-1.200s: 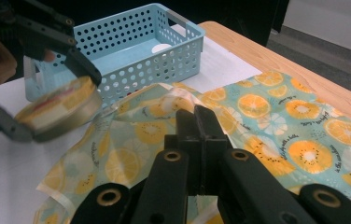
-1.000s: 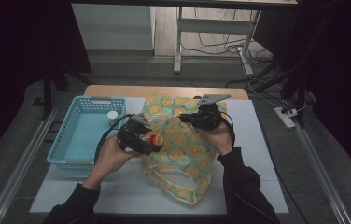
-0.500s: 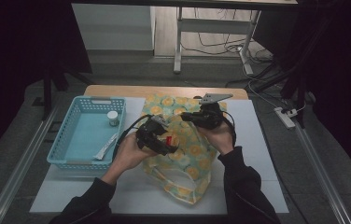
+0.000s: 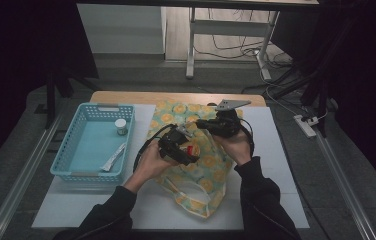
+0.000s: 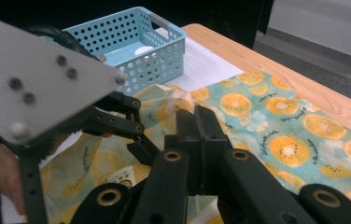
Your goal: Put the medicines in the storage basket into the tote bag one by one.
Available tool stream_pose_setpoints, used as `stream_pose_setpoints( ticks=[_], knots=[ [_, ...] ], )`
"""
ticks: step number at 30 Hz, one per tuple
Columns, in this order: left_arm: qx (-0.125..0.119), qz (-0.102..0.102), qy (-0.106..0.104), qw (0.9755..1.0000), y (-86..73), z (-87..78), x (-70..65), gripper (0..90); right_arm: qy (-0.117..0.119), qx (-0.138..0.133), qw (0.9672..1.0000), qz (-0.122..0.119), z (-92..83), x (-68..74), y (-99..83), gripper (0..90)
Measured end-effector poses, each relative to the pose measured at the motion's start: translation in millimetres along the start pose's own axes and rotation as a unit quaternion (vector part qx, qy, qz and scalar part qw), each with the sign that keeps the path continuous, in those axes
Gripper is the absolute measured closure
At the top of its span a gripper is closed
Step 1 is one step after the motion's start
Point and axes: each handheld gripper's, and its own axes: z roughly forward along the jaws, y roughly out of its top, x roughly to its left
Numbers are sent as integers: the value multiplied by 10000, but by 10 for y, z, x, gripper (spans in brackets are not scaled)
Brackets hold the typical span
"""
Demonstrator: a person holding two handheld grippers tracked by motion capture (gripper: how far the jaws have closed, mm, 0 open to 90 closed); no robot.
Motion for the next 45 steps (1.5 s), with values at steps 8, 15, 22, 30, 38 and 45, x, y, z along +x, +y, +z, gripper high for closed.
stream_pose_setpoints(
  ticks=[8,15,22,30,38,45],
  knots=[
    [33,-79,166,9998,26,208,84,201,-77,50,9999,54,25,-33,-29,900],
    [111,-159,255,9995,13,355,174,200,-163,98,9998,80,50,-62,-56,900],
    [277,-221,394,9986,-21,482,256,200,-254,125,9995,116,72,-99,-90,900],
    [311,-310,503,9978,-34,605,312,199,-300,194,9993,78,112,-101,-116,900],
    [156,-419,455,9980,-35,610,316,150,-301,176,9994,75,108,-102,-118,900],
    [127,-442,336,9984,-18,512,266,103,-294,108,9995,77,87,-104,-111,900]
  ],
)
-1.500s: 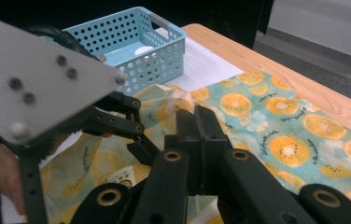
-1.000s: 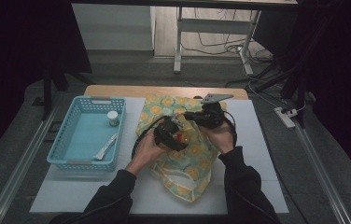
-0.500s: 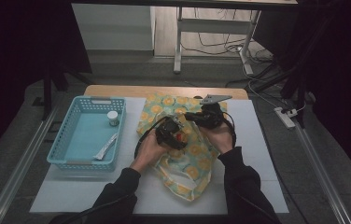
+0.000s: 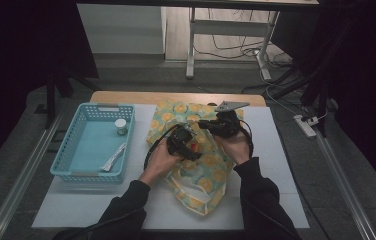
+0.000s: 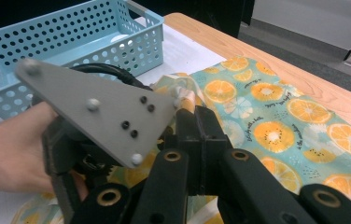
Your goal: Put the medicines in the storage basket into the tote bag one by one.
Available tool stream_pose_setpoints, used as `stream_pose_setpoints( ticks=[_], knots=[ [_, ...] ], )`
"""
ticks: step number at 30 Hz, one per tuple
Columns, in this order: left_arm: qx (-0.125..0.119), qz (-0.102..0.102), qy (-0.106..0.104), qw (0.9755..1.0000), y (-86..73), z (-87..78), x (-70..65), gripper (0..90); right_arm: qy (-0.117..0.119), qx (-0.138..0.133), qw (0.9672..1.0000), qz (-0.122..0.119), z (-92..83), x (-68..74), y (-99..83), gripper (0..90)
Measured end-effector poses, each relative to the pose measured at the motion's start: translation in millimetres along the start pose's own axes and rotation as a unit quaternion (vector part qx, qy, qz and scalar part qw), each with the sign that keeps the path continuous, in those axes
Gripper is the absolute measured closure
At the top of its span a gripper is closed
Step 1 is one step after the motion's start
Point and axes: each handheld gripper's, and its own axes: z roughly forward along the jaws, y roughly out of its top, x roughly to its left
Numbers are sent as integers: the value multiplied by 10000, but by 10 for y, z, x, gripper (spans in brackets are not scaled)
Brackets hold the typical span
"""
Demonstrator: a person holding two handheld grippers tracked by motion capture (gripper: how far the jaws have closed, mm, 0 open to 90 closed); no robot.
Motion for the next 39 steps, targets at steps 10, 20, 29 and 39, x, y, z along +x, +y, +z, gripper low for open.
stream_pose_setpoints(
  ticks=[10,20,29,39],
  knots=[
    [-207,-44,-530,9984,-31,-196,-92,15,22,-24,10000,-26,-7,3,5,900],
    [-438,-135,-780,9959,-170,-374,-119,0,58,45,10000,-49,7,12,4,900],
    [-501,-142,-937,9942,-252,-573,-108,3,49,61,9999,-66,12,19,3,899],
    [-582,-199,-943,9936,-332,-776,-54,0,31,55,10000,-68,-2,11,2,900]
  ],
)
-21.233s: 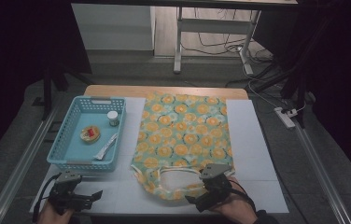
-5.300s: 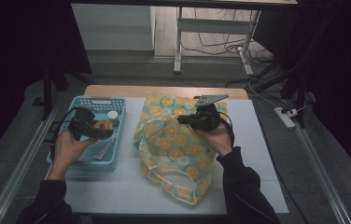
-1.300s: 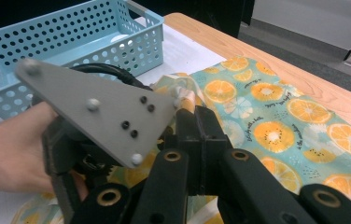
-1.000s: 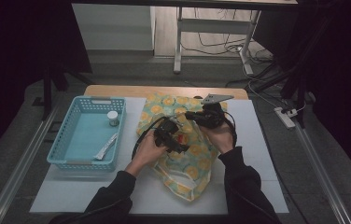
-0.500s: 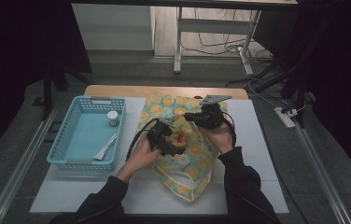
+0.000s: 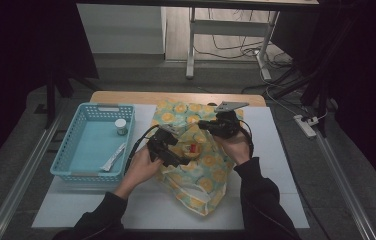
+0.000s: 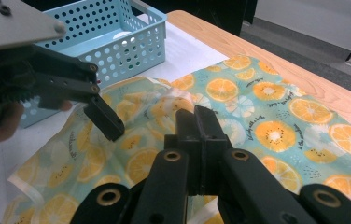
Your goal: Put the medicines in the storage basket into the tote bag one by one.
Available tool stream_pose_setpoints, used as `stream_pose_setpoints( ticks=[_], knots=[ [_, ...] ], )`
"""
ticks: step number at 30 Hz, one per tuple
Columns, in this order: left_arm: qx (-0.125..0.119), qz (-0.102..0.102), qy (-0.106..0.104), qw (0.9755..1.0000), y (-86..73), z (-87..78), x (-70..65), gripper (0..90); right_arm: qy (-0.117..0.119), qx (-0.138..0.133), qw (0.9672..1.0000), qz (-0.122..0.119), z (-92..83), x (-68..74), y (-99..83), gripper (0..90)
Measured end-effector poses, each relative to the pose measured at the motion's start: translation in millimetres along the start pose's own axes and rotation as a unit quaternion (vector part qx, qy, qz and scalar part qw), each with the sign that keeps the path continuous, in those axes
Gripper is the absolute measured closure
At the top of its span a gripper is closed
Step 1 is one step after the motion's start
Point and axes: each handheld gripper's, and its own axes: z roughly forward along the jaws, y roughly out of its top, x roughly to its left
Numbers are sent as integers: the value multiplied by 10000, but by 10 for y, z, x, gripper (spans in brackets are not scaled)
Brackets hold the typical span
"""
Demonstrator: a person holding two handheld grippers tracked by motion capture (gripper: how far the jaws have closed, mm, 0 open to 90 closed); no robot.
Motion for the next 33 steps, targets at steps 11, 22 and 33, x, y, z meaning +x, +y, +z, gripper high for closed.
stream_pose_setpoints(
  ticks=[11,22,33],
  knots=[
    [-219,-111,209,9995,-137,-324,89,0,-31,-33,10000,-7,-5,-2,-4,899],
    [-257,-313,559,9976,-283,-644,196,0,-16,-58,10000,0,-2,-9,-8,900],
    [-293,-646,1066,9918,-510,-1006,316,0,-5,-52,10000,-5,2,4,-4,900]
  ],
)
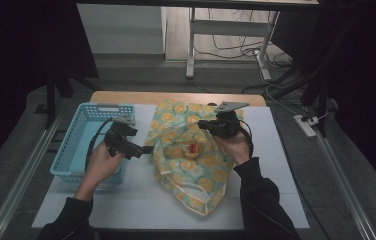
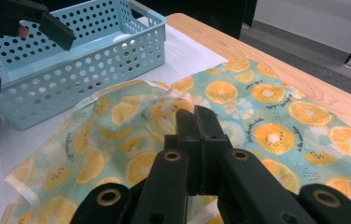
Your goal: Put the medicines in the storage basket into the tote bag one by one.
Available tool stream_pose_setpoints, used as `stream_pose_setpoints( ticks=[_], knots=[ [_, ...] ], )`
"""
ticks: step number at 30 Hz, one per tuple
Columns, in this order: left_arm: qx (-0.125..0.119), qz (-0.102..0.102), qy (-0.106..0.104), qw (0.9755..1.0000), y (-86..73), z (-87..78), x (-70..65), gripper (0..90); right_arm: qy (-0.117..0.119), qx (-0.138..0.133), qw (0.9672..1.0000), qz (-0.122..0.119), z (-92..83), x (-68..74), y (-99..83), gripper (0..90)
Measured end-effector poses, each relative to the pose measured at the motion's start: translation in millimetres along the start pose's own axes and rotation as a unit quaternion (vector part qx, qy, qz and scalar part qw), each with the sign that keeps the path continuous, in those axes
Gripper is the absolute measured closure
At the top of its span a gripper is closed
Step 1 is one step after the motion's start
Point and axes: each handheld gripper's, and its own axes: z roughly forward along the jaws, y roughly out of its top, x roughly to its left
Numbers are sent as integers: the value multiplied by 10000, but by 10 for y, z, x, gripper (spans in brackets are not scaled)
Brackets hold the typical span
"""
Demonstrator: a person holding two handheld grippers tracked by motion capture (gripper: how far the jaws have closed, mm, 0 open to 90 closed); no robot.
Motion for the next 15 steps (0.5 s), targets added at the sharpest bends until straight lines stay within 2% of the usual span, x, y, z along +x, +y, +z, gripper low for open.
stream_pose_setpoints(
  ticks=[7,11,15],
  knots=[
    [11,-152,330,9993,-112,-164,113,0,-11,-2,10000,4,-2,-5,-3,900],
    [12,-253,569,9981,-184,-225,179,0,-11,1,10000,0,5,2,-3,899],
    [11,-354,670,9971,-251,-285,262,0,-12,11,10000,-24,11,6,-4,899]
  ],
)
